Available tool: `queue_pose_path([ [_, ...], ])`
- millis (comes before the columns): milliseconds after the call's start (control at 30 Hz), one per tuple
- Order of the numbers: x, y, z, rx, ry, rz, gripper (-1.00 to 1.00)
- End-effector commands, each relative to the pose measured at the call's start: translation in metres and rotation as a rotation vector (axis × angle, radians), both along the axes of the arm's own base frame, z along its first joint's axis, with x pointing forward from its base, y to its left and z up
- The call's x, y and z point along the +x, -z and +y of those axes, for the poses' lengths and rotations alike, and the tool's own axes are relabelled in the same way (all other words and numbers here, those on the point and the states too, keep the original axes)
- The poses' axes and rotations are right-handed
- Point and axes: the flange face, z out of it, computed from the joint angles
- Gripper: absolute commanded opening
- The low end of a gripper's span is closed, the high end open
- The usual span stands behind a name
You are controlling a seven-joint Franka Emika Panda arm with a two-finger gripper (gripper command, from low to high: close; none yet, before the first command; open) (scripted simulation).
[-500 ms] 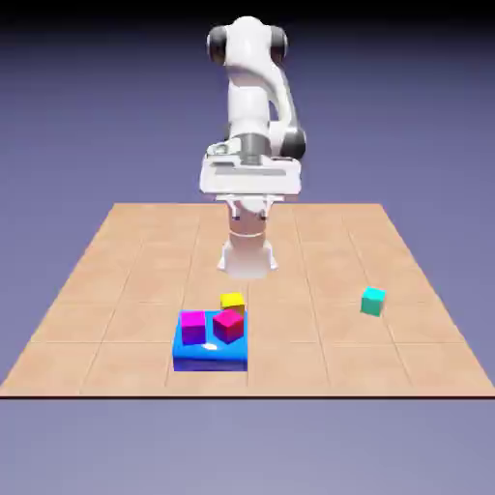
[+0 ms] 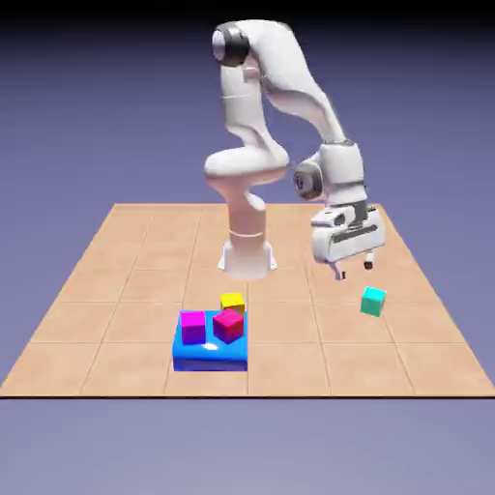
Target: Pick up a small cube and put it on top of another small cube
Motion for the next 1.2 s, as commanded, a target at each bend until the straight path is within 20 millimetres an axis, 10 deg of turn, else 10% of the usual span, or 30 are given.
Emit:
queue_pose_path([
  [0, -0.012, 0.011, 0.013, -0.022, -0.044, 0.027, 0.00],
  [233, -0.105, 0.084, 0.079, -0.185, -0.325, 0.184, 0.00],
  [500, -0.106, 0.154, 0.078, -0.185, -0.325, 0.184, 0.00],
  [533, -0.106, 0.154, 0.078, -0.185, -0.325, 0.184, -1.00],
  [767, -0.105, 0.088, 0.080, -0.185, -0.325, 0.184, -1.00],
  [933, -0.012, 0.052, 0.013, -0.200, -0.282, 0.166, -1.00],
  [1167, 0.083, 0.003, -0.132, -0.205, -0.213, 0.172, -1.00],
])
